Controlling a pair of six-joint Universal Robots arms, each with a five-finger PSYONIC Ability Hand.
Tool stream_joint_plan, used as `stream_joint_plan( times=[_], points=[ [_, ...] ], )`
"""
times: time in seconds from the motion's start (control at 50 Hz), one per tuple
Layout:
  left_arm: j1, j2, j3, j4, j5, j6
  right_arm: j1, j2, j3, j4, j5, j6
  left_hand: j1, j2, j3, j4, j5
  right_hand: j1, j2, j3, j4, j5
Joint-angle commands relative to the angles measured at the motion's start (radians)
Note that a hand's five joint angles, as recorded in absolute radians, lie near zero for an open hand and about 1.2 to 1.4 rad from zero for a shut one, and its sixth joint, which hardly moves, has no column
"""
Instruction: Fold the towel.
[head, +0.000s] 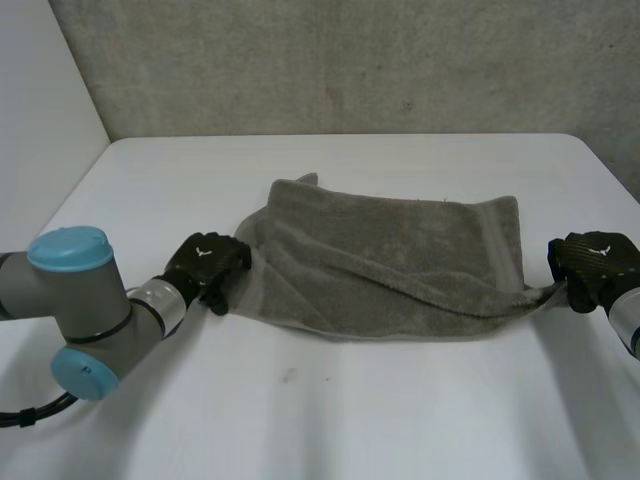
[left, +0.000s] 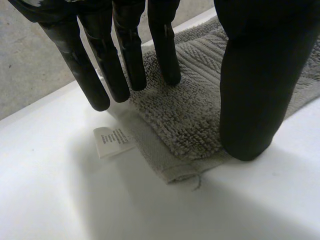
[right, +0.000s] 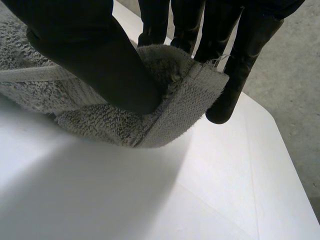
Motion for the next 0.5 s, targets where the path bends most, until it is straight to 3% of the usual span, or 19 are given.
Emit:
stream_joint_plan(
  times=[0.02, 0.34, 0.44, 0.5],
  points=[
    [-0.005, -0.008, 0.03, -0.001, -0.002, 0.0, 0.0, 0.004, 0.0, -0.001, 0.0, -0.001, 0.155, 0.153, 0.154, 0.154, 0.17, 0.437, 0.223, 0.212, 0.206, 0.24],
    [-0.045, -0.045, 0.09, -0.007, -0.001, -0.001, 0.002, 0.006, 0.006, -0.002, 0.001, -0.007, 0.337, 0.335, 0.336, 0.336, 0.352, 0.437, 0.223, 0.212, 0.206, 0.24],
    [-0.058, -0.042, 0.096, -0.006, -0.001, -0.001, 0.002, 0.015, 0.006, -0.002, 0.001, -0.007, 0.697, 0.695, 0.696, 0.696, 0.712, 0.437, 0.223, 0.212, 0.206, 0.24],
    [-0.063, -0.044, 0.096, -0.004, 0.001, -0.001, 0.0, 0.021, 0.006, -0.002, 0.001, -0.008, 0.795, 0.792, 0.794, 0.793, 0.81, 0.437, 0.223, 0.212, 0.206, 0.24]
  ],
)
